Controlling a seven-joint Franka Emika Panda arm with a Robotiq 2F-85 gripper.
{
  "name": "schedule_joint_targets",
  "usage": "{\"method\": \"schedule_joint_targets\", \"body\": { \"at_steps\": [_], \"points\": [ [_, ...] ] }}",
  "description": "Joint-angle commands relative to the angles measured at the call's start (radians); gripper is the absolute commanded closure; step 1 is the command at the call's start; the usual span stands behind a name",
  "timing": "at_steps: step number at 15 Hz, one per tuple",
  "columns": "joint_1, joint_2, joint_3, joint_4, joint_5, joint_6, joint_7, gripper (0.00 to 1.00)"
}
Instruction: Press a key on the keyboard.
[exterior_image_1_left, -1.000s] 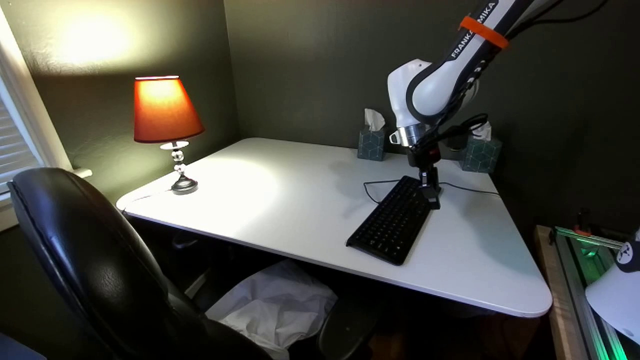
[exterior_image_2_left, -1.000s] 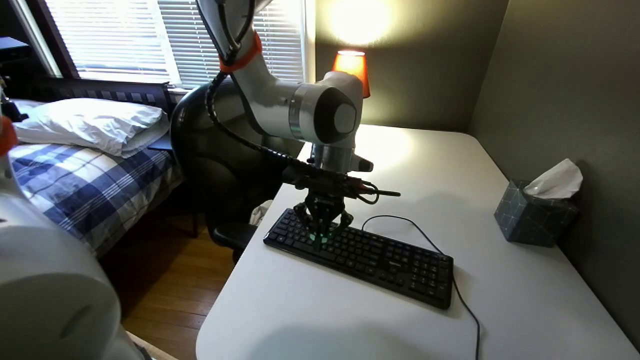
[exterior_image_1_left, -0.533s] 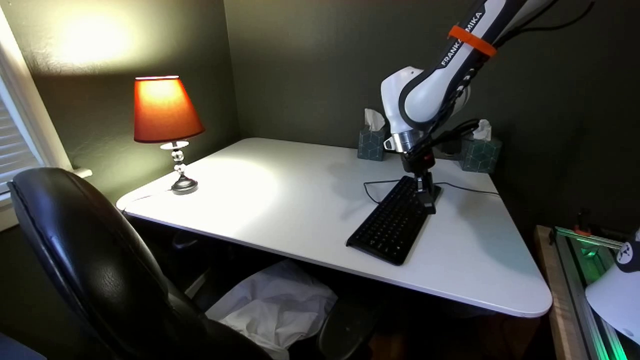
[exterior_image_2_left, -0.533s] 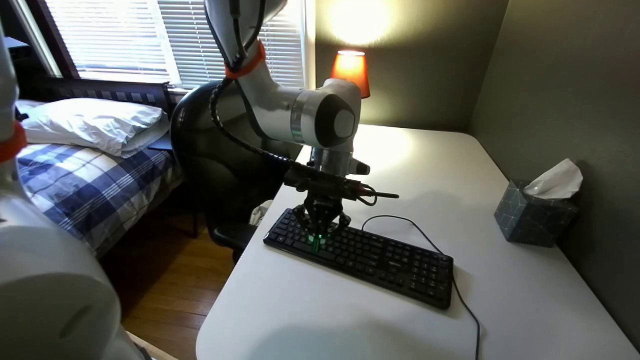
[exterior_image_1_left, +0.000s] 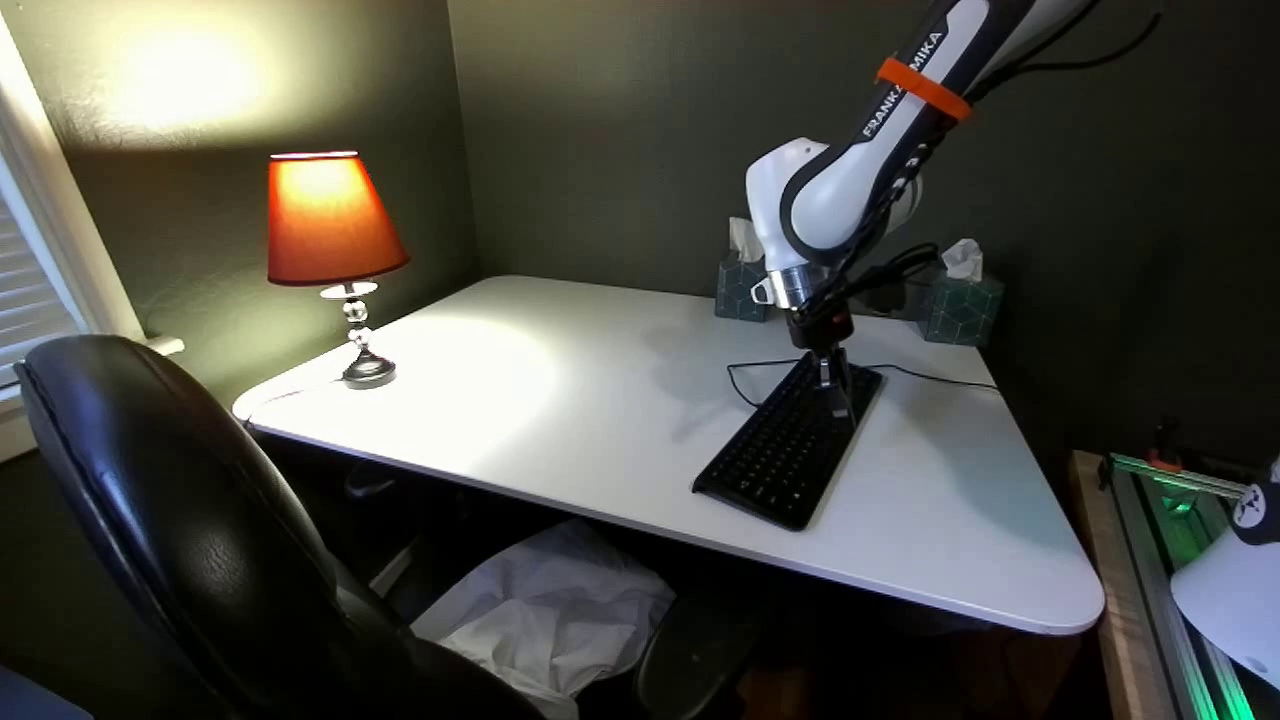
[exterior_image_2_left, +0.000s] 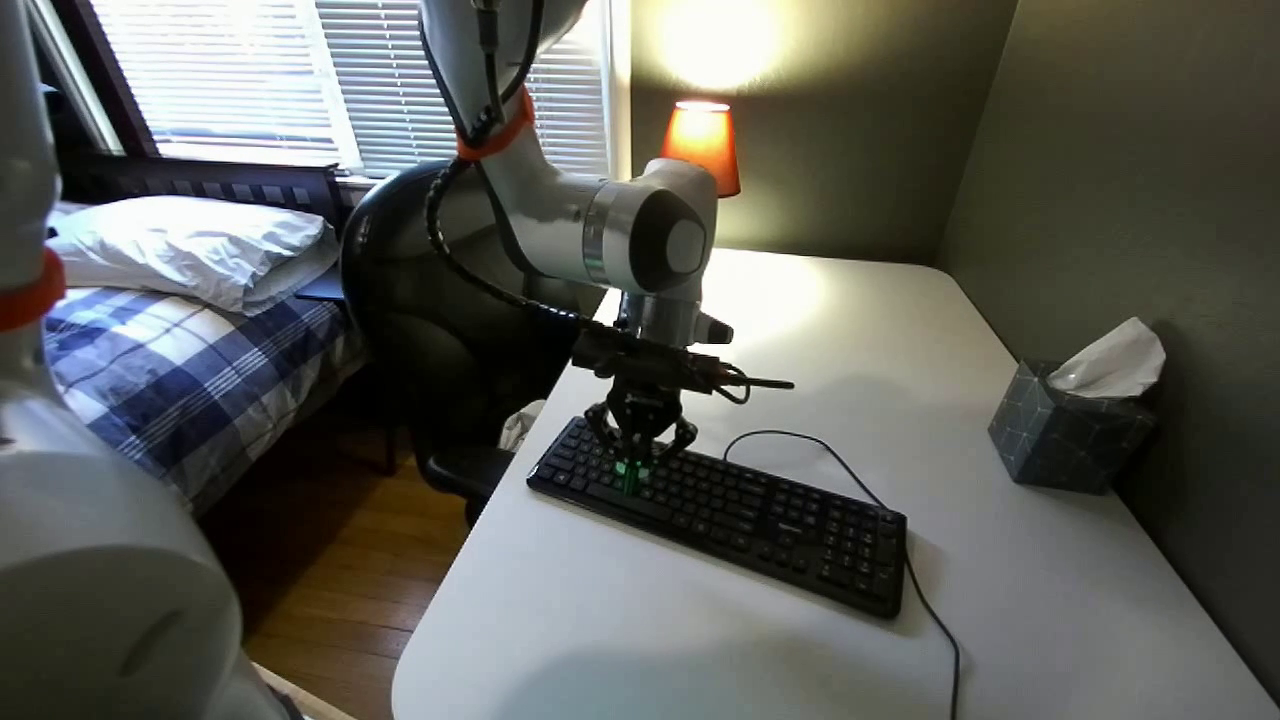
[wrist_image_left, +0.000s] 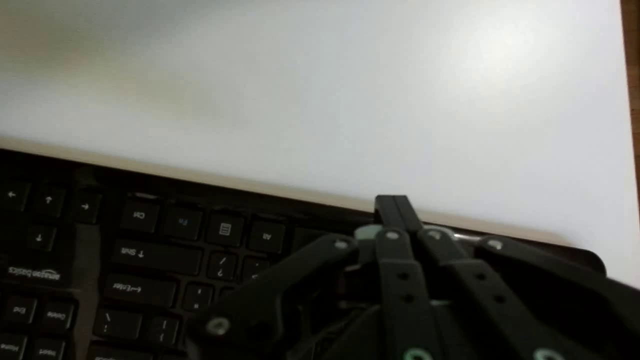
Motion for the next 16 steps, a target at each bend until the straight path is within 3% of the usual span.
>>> {"method": "schedule_joint_targets", "body": {
  "at_steps": [1,16],
  "points": [
    [-0.001,0.037,0.010,0.034,0.017,-0.006,-0.023,1.00],
    [-0.009,0.123,0.039,0.107,0.030,-0.019,-0.068,1.00]
  ]
}}
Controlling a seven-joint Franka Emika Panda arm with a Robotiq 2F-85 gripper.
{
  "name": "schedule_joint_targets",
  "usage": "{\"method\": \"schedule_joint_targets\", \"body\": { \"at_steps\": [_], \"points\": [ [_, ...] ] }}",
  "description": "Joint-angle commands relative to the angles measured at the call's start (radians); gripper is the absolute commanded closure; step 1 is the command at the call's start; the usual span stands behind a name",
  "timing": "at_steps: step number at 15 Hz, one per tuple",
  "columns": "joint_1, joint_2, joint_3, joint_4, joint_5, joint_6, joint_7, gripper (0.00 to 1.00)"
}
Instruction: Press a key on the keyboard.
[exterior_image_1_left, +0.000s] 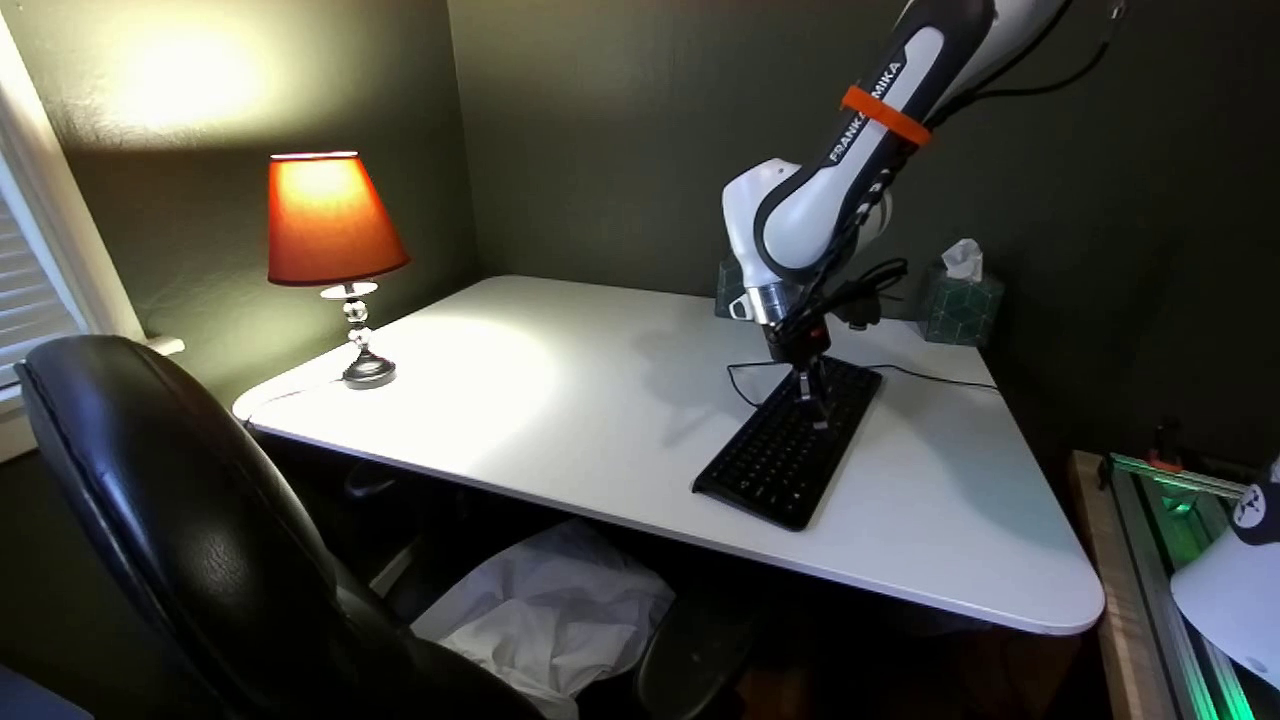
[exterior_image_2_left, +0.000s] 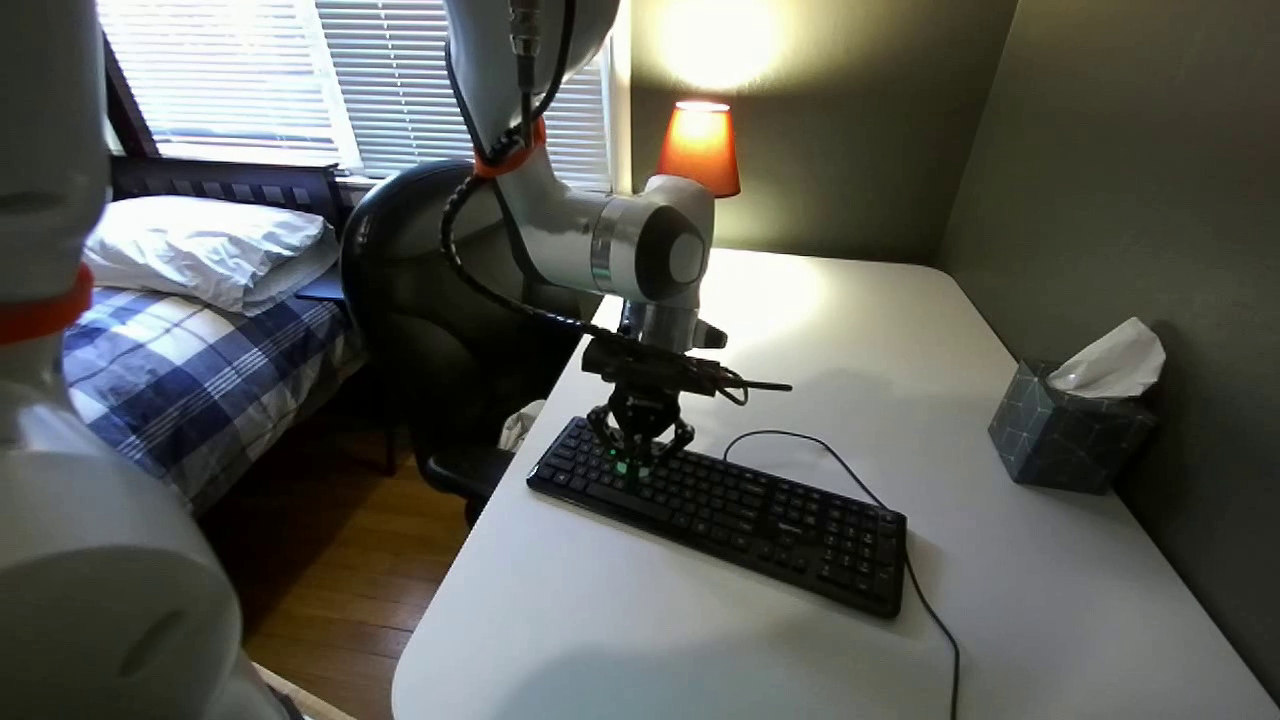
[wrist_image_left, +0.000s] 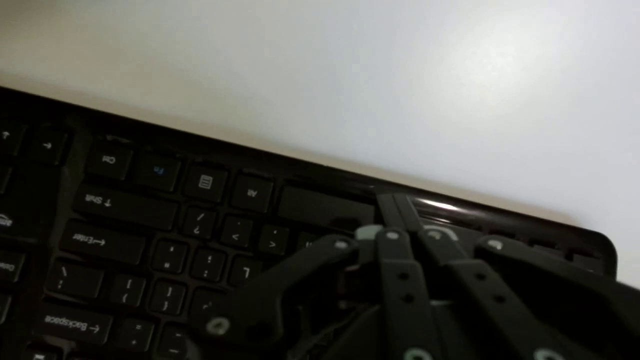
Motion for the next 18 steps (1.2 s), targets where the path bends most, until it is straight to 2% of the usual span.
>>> {"method": "schedule_joint_targets", "body": {
  "at_steps": [1,18],
  "points": [
    [-0.008,0.030,0.015,0.028,0.027,-0.017,-0.029,1.00],
    [-0.008,0.085,0.024,0.088,0.037,-0.014,-0.018,1.00]
  ]
}}
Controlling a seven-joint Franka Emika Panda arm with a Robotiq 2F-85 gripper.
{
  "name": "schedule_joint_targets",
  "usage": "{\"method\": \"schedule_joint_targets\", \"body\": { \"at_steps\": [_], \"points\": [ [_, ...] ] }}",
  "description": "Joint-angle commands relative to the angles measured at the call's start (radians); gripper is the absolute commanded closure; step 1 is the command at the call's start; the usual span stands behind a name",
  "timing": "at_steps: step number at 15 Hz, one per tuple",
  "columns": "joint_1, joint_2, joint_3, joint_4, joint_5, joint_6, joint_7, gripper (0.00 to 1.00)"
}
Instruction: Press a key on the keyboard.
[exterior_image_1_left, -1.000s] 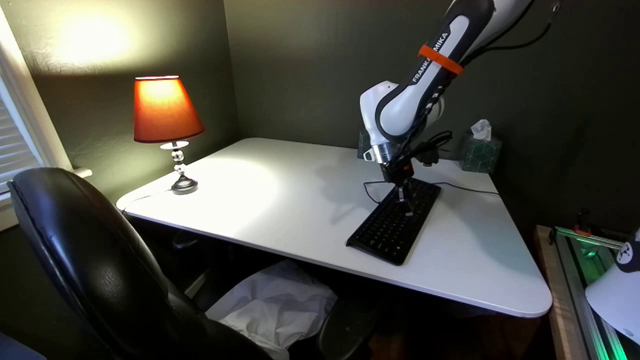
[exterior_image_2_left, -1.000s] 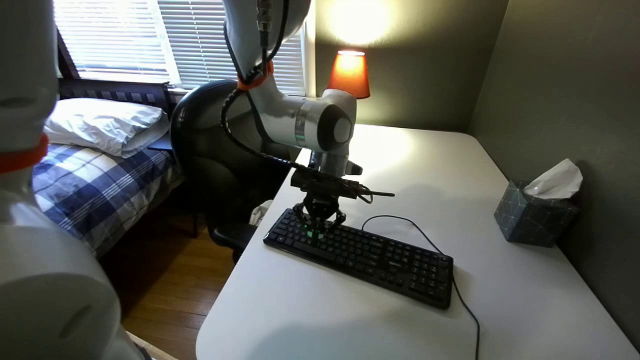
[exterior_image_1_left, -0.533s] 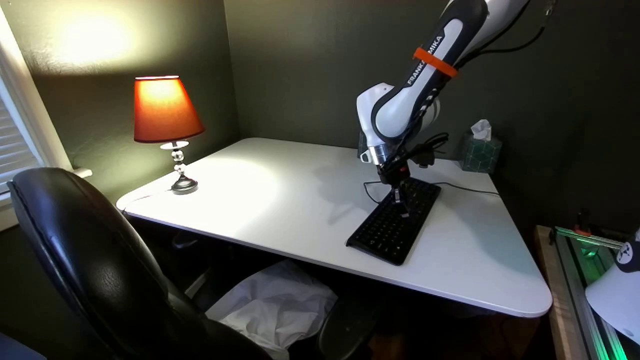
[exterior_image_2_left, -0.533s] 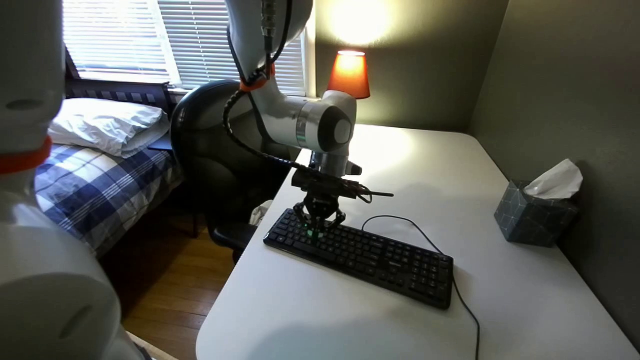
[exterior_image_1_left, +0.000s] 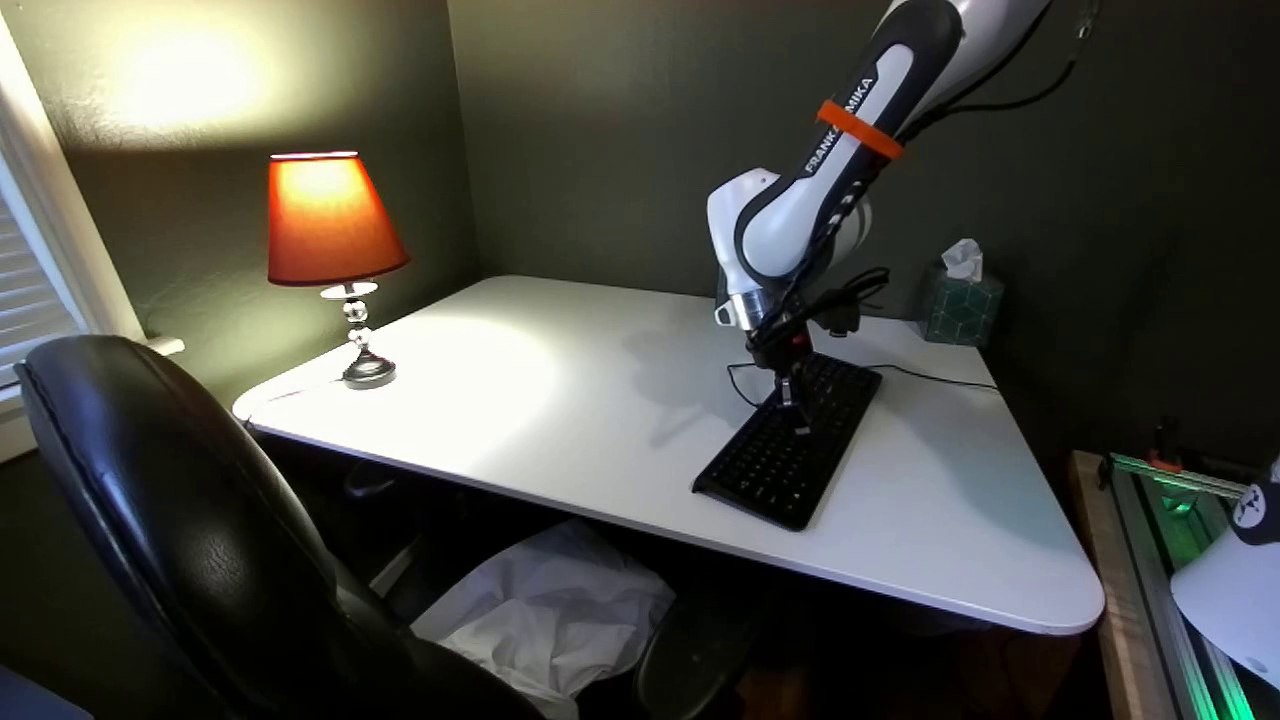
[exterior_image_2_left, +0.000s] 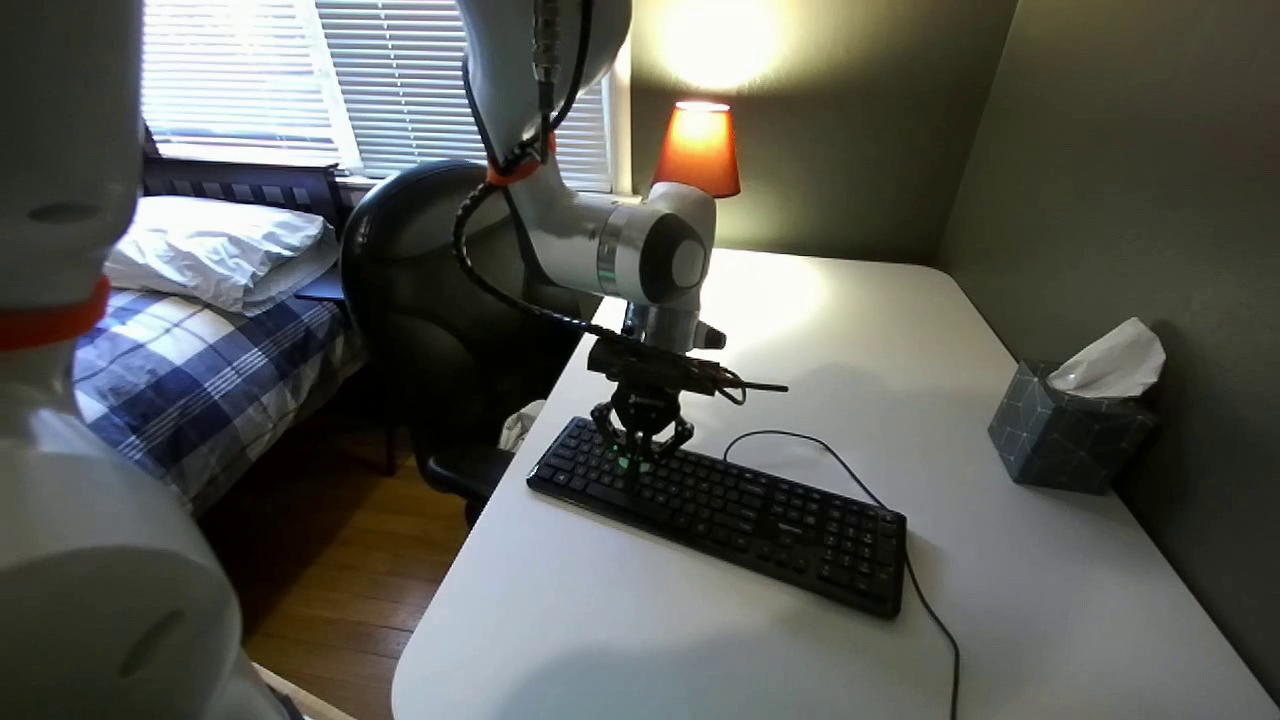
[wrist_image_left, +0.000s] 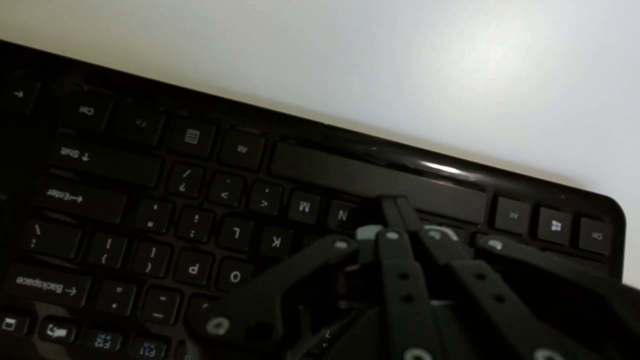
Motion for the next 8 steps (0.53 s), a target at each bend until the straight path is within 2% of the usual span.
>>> {"method": "schedule_joint_targets", "body": {
  "at_steps": [1,8],
  "points": [
    [-0.007,0.025,0.010,0.024,0.015,-0.014,-0.010,1.00],
    [-0.007,0.046,0.011,0.039,0.013,-0.019,-0.006,1.00]
  ]
}}
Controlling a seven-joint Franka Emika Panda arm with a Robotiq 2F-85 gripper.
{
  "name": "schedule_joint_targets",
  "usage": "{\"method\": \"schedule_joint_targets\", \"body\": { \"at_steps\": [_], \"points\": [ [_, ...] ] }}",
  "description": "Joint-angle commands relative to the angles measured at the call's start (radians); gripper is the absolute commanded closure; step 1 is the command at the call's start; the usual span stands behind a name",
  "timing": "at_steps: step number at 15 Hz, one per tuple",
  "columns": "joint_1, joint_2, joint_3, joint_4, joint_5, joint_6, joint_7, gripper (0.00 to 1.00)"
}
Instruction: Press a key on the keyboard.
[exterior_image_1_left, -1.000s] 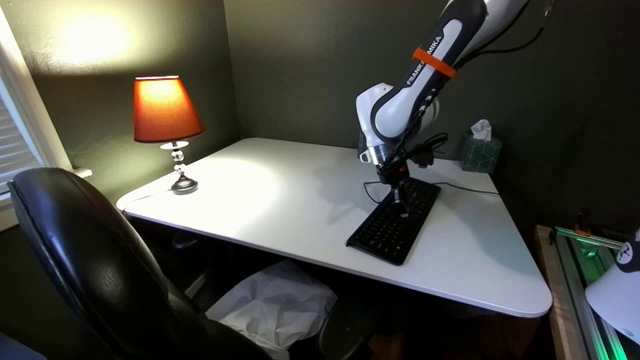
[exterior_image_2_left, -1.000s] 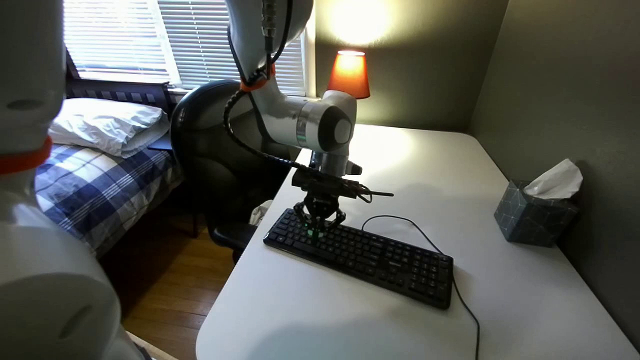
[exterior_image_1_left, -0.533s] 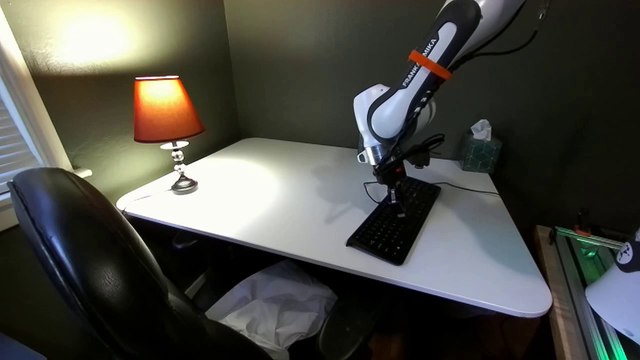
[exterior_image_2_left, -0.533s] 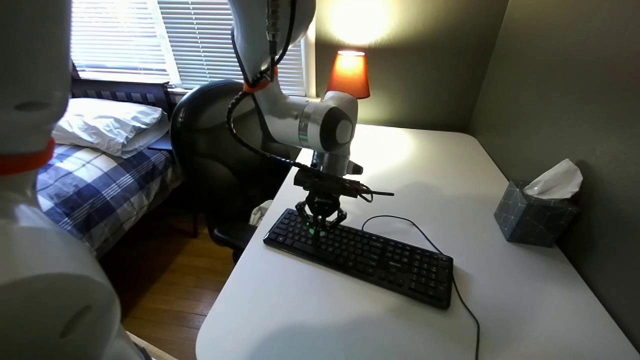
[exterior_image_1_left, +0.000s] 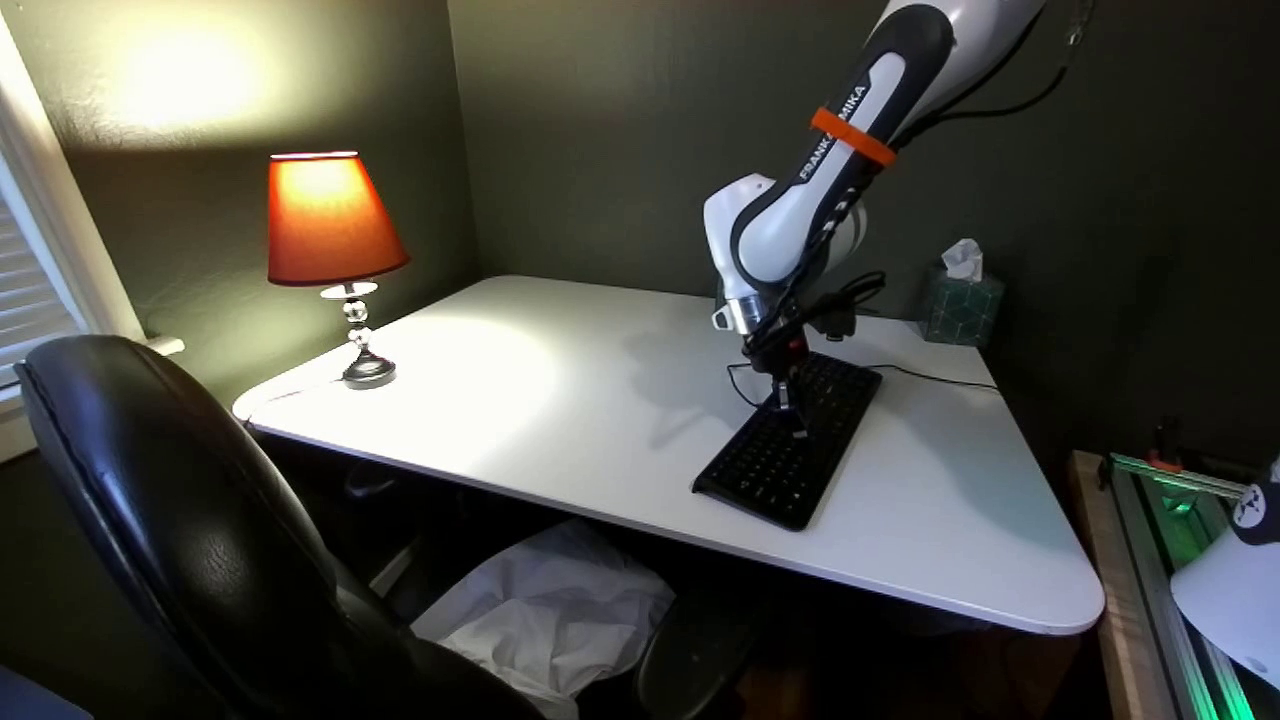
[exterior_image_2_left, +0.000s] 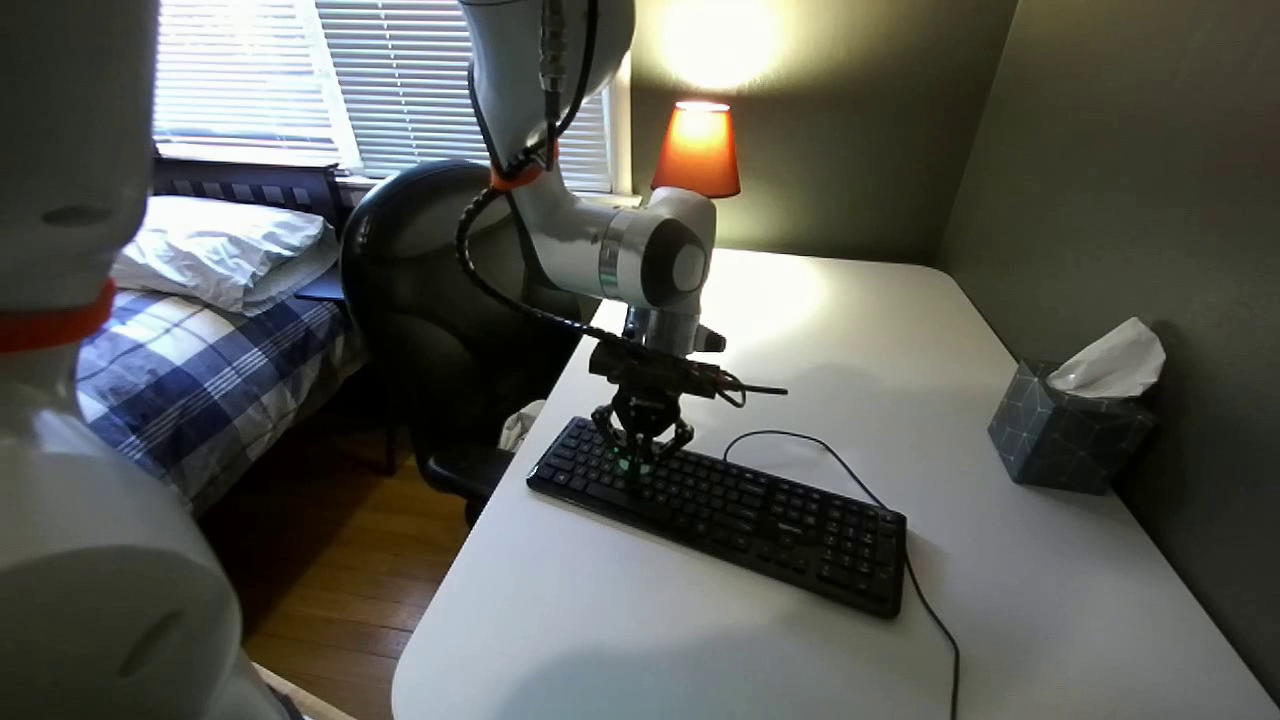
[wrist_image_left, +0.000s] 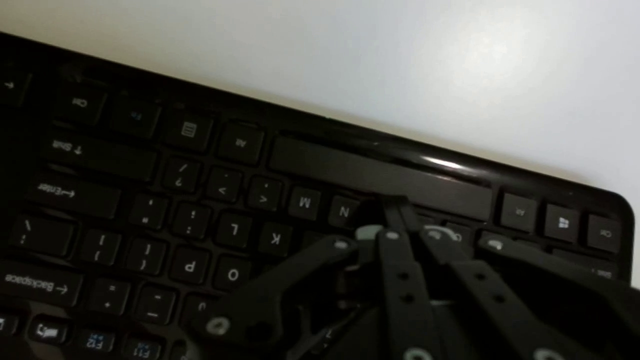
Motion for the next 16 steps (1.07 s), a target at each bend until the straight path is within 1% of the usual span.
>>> {"method": "schedule_joint_targets", "body": {
  "at_steps": [1,16],
  "points": [
    [-0.007,0.027,0.009,0.025,0.014,-0.019,-0.006,1.00],
    [-0.004,0.057,0.009,0.051,0.013,-0.028,0.004,1.00]
  ]
}}
